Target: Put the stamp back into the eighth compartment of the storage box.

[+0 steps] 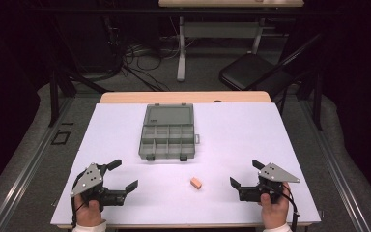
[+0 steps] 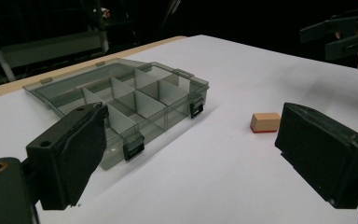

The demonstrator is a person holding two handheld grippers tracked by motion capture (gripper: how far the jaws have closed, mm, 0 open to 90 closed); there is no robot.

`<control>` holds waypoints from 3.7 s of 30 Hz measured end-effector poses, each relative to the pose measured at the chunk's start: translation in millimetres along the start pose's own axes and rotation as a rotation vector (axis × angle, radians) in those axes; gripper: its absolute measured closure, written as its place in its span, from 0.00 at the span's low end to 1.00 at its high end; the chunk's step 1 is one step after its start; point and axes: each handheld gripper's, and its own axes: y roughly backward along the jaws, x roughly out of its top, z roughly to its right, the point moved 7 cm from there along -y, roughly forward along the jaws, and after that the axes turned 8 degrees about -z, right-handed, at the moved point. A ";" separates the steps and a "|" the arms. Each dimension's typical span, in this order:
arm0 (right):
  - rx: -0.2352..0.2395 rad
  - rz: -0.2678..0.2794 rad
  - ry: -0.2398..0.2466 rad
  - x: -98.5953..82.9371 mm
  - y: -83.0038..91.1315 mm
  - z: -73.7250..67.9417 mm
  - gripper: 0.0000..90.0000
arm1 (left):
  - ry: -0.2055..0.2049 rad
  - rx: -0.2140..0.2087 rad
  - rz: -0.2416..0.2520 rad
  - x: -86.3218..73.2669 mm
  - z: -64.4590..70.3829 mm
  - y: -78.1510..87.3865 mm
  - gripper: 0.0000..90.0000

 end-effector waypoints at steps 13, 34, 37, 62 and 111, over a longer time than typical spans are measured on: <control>0.007 -0.016 0.006 0.1 -2.9 -3.4 0.00 | 0.007 -0.004 0.002 -0.2 -0.7 0.0 0.10; 0.087 -0.060 -0.001 7.3 -17.0 -21.5 0.00 | 0.031 0.005 -0.010 -3.5 -2.0 -1.1 0.10; 0.113 -0.067 -0.014 7.7 -19.3 -24.6 0.00 | 0.032 0.005 -0.008 -3.7 -2.0 -0.7 0.10; 0.096 -0.134 0.047 23.7 -29.4 -46.7 0.26 | 0.026 0.004 -0.018 -4.5 2.7 -2.0 0.10; 0.136 -0.201 0.087 9.0 -80.8 -89.9 0.45 | 0.027 -0.016 -0.027 -5.7 4.9 -3.4 0.10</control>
